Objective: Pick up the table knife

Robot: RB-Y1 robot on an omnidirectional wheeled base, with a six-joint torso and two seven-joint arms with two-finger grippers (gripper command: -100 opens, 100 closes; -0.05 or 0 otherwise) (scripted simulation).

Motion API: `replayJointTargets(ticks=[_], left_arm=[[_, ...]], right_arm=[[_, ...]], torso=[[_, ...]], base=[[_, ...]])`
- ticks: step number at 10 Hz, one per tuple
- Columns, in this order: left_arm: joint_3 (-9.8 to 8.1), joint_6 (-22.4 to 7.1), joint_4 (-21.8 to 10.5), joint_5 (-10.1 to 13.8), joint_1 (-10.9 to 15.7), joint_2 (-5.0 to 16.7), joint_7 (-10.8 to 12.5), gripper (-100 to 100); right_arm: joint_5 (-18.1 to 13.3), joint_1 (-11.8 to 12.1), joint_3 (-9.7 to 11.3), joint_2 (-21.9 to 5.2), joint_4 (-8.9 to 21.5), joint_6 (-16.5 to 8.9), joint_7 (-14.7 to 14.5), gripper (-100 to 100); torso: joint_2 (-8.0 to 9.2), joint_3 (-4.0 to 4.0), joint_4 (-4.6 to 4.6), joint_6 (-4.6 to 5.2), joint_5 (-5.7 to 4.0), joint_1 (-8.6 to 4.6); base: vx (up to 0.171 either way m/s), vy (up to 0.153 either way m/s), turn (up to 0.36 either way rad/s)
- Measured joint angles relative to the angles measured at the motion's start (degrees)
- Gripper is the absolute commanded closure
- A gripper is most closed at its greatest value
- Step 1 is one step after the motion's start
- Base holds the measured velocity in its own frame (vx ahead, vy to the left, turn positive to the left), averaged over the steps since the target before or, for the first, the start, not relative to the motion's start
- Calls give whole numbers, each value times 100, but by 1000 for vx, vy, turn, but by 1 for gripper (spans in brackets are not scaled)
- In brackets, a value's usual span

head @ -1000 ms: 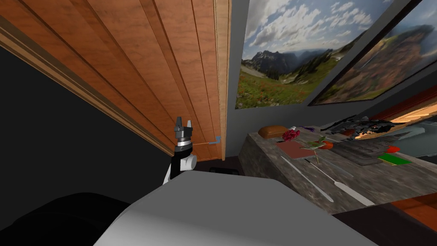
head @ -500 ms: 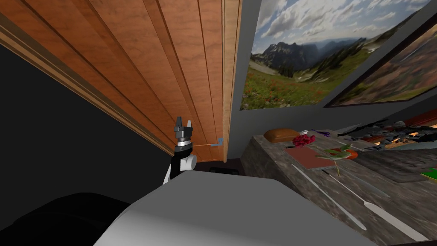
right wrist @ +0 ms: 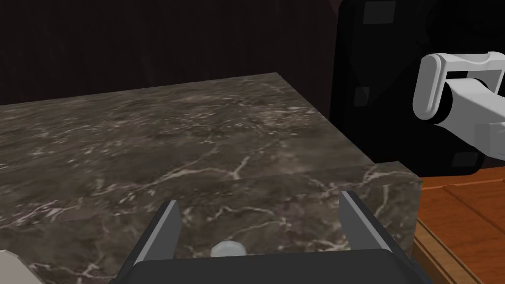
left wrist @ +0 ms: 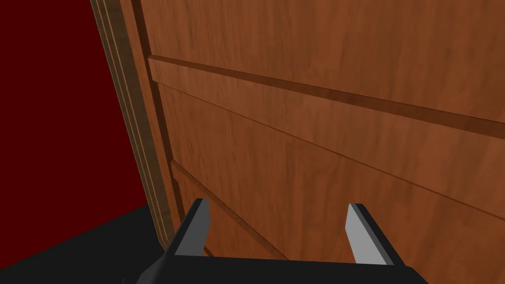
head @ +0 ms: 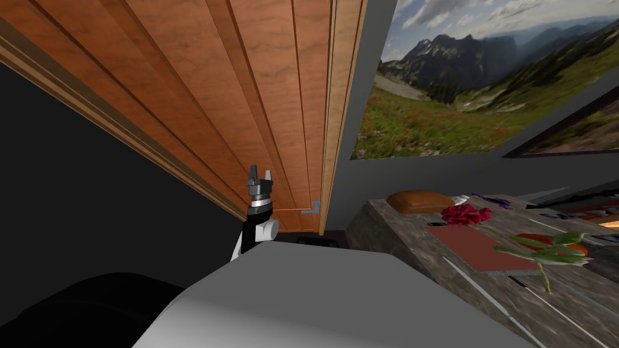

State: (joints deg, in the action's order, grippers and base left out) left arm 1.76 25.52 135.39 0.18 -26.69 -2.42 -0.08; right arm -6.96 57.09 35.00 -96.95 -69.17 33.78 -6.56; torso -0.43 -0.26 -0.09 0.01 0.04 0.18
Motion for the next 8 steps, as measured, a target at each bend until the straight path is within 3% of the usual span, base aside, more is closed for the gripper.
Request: replayJointTargets(ticks=[3, 4, 5, 8], left_arm=[[0, 0, 0, 0, -1, 0, 0, 0], [0, 0, 0, 0, 0, 0, 0, 0], [2, 1, -2, 0, -5, 1, 1, 0], [2, 1, -3, 0, -5, 1, 1, 0]], right_arm=[[122, -174, -53, -147, 150, 46, -104, -100], [140, -170, -65, -154, 150, 48, -132, 0], [138, -172, -64, -155, 149, 48, -129, -100], [0, -246, -10, 211, 255, -70, -191, -100]], torso=[[-20, -11, -5, 1, 0, 2], [14, 6, 1, 6, -1, -1], [33, 20, 10, 11, -4, -2], [39, 24, 12, 12, -7, -11]], base=[[134, 20, 81], [0, 0, 0], [-4, -19, 55], [-5, -23, 67]])
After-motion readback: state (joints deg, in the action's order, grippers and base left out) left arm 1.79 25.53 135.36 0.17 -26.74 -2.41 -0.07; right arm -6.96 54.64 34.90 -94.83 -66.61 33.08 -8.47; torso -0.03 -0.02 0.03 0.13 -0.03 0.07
